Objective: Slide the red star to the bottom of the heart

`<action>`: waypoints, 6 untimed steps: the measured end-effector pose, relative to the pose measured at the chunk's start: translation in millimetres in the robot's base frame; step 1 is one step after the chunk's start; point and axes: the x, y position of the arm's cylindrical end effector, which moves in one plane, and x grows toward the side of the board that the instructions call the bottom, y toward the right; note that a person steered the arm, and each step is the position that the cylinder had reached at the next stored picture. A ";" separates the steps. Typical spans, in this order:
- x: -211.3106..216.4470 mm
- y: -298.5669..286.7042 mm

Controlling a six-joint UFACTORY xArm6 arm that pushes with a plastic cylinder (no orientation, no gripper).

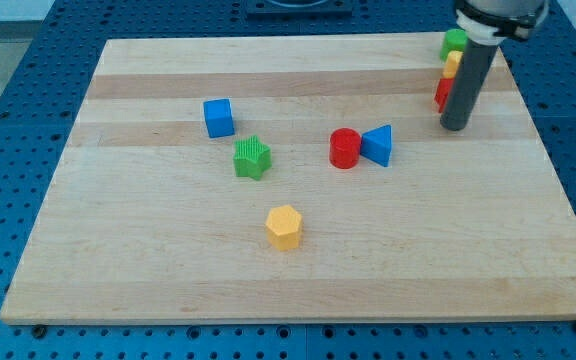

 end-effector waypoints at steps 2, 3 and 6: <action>-12.1 -9.2; -26.6 -6.2; -30.6 30.0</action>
